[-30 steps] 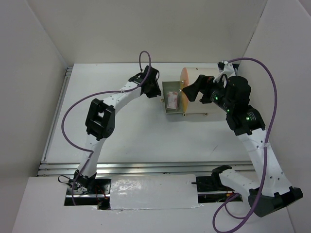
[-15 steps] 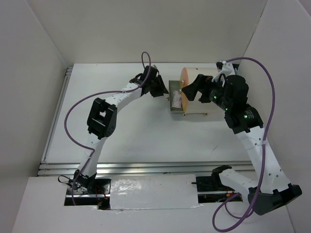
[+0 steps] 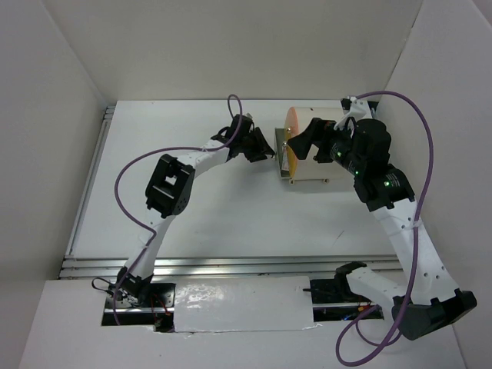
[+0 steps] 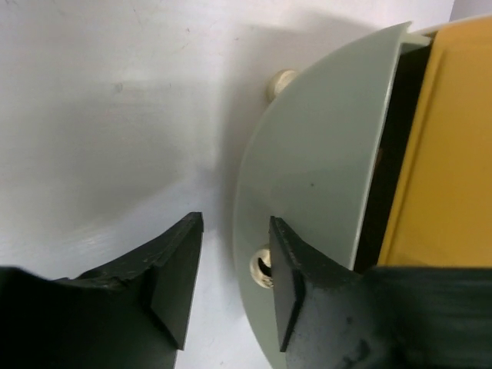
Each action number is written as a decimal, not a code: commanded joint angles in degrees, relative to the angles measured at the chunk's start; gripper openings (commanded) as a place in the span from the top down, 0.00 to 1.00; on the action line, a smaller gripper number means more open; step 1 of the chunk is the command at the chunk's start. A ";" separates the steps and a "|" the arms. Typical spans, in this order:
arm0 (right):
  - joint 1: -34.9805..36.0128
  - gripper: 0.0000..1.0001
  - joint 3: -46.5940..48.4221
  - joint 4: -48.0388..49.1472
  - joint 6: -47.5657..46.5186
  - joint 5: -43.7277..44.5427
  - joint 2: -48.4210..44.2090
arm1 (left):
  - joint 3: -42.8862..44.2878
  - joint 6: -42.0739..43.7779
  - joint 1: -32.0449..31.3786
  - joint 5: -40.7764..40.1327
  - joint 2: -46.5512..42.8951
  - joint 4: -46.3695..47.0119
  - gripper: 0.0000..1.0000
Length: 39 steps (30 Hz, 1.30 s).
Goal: Organize the makeup
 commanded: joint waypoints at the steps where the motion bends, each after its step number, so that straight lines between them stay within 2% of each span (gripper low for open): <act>1: 0.14 0.00 0.17 3.31 -0.38 0.79 -0.16 | -0.34 -2.23 -1.09 2.87 0.65 6.29 0.46; 10: 0.14 0.00 -0.44 3.40 -0.47 0.87 -0.25 | -1.49 -5.22 -1.71 6.39 2.32 12.36 0.31; 19: 0.06 0.00 -0.62 3.31 -0.38 0.96 -0.52 | -0.87 -5.49 -2.06 5.87 3.03 10.70 0.30; 23: 0.14 0.00 -0.71 3.40 -0.29 1.05 -0.69 | -5.52 -3.73 -1.45 -1.94 -3.02 5.34 0.27; 26: 0.14 0.00 -0.44 3.31 -0.03 1.05 -0.87 | -10.88 -2.85 0.13 -6.60 -9.09 0.96 0.20; 27: 0.14 0.00 -0.27 3.31 0.06 1.14 -1.13 | -12.98 -1.54 1.44 -11.40 -10.84 -4.02 0.14; 30: 0.14 0.00 0.17 2.70 0.93 3.67 -2.79 | -17.64 1.45 4.95 -21.60 -20.15 -11.34 0.03; 32: 0.14 0.00 1.39 1.04 1.64 5.70 -4.82 | -18.80 6.19 6.81 -26.89 -29.02 -19.60 0.01; 33: 0.41 0.00 2.01 0.07 1.47 6.40 -5.34 | -20.02 10.29 7.77 -33.27 -32.10 -22.06 0.00; 34: 0.23 0.00 2.37 -1.68 1.20 7.80 -6.48 | -21.25 12.86 8.13 -35.95 -38.92 -23.13 0.01; 36: 0.23 0.00 3.42 -3.10 1.29 10.36 -7.54 | -21.88 18.13 10.05 -39.74 -44.15 -25.50 0.01; 37: 0.23 0.00 3.42 -4.23 1.46 11.06 -8.59 | -20.49 18.68 11.11 -42.19 -47.65 -32.22 0.01; 39: 0.41 0.00 3.51 -5.82 2.08 10.29 -9.83 | -17.24 17.47 10.95 -46.49 -53.97 -39.90 0.01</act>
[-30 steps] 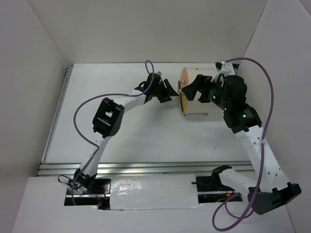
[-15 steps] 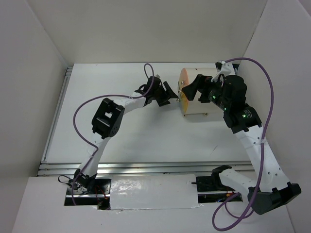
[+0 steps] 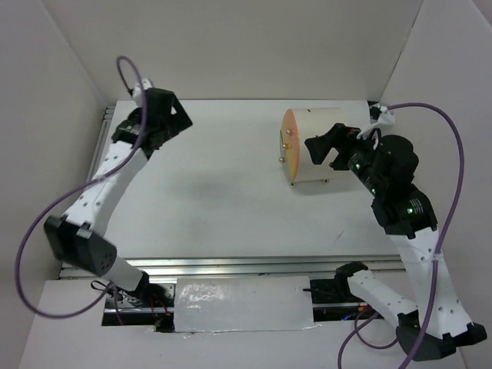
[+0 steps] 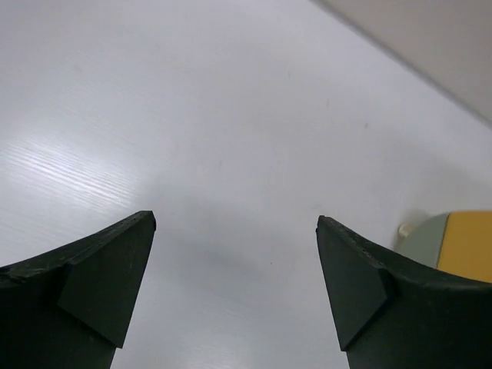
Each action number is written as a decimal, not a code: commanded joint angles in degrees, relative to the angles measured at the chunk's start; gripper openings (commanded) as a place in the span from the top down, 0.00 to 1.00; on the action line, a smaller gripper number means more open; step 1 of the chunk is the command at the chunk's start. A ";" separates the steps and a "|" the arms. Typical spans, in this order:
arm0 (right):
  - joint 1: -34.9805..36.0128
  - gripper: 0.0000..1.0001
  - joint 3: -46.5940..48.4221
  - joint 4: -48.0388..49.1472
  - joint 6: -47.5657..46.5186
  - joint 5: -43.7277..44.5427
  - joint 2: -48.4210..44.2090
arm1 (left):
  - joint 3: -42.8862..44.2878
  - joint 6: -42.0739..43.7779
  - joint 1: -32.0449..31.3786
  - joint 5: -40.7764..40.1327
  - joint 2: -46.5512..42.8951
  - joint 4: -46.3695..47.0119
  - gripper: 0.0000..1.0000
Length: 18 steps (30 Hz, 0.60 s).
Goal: Organize the makeup
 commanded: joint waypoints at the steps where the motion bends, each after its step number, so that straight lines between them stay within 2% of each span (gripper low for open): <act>1: 0.58 0.00 2.27 -3.46 0.92 0.43 -4.01 | 3.61 4.78 -1.84 -14.79 -11.29 -15.83 0.01; 4: 1.11 0.00 1.03 -6.45 1.80 1.54 -9.02 | -1.82 7.40 -2.55 -12.11 -26.49 -17.44 0.01; 8: 1.90 0.00 1.91 -12.15 2.77 2.52 -18.32 | -6.05 10.57 -2.46 -16.14 -45.63 -23.13 0.01; 14: 1.90 0.00 1.30 -22.52 1.54 6.20 -28.96 | -7.90 12.69 -2.46 -15.97 -63.14 -31.66 0.01; 18: 1.82 0.00 -0.90 -26.93 -0.39 10.08 -34.08 | -10.10 12.95 -2.46 -14.65 -70.11 -34.48 0.01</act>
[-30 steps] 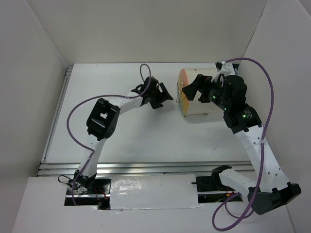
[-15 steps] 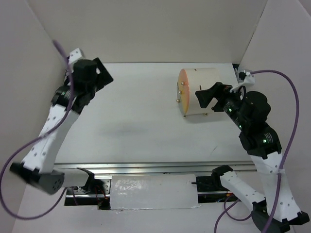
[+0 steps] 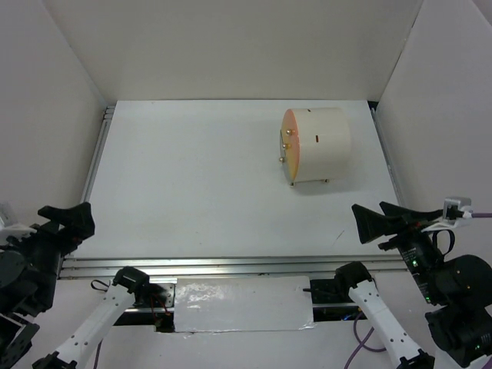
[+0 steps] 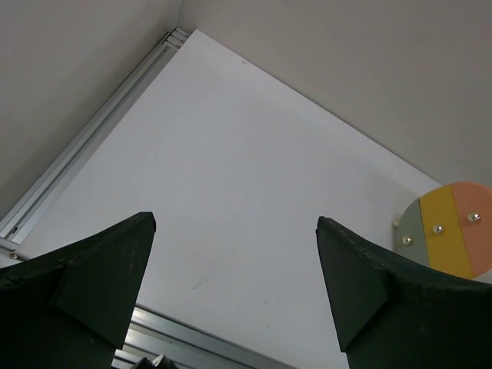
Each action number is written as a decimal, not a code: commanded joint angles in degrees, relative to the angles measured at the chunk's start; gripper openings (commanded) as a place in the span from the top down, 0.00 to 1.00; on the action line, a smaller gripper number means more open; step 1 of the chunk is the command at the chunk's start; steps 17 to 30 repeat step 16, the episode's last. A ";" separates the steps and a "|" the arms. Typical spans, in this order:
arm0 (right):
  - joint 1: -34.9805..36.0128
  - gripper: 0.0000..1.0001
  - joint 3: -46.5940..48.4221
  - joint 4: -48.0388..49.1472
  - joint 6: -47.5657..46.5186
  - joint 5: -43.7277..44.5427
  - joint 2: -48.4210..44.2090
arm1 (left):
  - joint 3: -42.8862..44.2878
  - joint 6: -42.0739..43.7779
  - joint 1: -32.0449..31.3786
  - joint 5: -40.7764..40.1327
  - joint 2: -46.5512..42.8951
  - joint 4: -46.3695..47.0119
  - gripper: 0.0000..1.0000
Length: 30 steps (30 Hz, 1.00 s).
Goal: Organize the makeup
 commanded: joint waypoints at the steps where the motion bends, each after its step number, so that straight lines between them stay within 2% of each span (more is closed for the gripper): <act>1: 0.31 0.00 -1.73 -7.35 -1.95 4.39 -2.10 | -2.45 2.09 0.01 0.82 -2.19 -5.72 0.01; 7: 0.31 0.00 -1.91 -9.29 -2.13 6.24 -4.49 | -1.58 1.29 0.01 0.56 -5.97 -8.02 0.01; 30: 0.48 0.00 -1.20 -10.00 -1.42 6.59 -3.43 | -3.86 2.00 0.10 1.26 -4.65 -6.96 0.01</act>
